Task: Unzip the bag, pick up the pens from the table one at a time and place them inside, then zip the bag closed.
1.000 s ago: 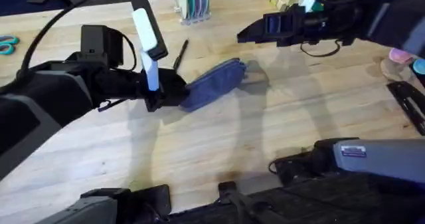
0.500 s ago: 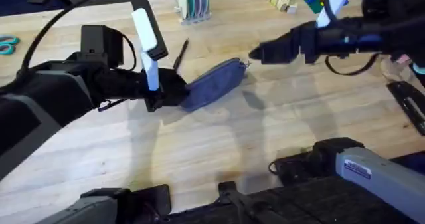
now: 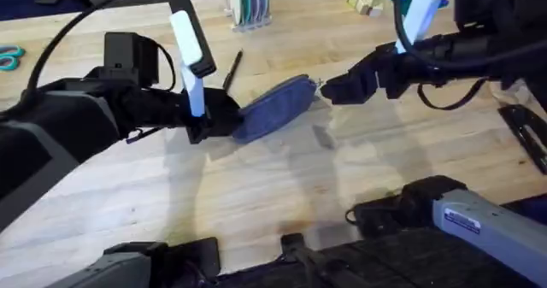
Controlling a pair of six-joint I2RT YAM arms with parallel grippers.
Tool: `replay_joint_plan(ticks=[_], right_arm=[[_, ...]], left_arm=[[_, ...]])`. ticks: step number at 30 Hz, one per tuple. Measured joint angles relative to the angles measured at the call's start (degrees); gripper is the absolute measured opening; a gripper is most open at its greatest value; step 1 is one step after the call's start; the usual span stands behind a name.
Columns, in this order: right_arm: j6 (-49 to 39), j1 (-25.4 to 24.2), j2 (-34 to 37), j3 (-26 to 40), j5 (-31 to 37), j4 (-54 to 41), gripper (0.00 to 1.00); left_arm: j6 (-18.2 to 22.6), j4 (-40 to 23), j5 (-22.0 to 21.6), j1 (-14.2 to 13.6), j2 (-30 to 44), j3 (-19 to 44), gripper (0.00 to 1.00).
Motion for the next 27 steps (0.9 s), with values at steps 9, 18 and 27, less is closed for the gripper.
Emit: replay_joint_plan(ticks=[9, 18, 27], right_arm=[[0.0, 0.0, 11.6, 0.0, 0.5, 4.9, 0.997], [0.0, 0.6, 18.5, 0.0, 0.7, 10.5, 0.997], [0.0, 0.9, 23.5, 0.0, 0.9, 13.6, 0.997]], left_arm=[[0.0, 0.0, 0.0, 0.0, 0.0, 0.0, 0.044], [0.0, 0.0, 0.0, 0.0, 0.0, 0.0, 0.044], [0.0, 0.0, 0.0, 0.0, 0.0, 0.0, 0.044]])
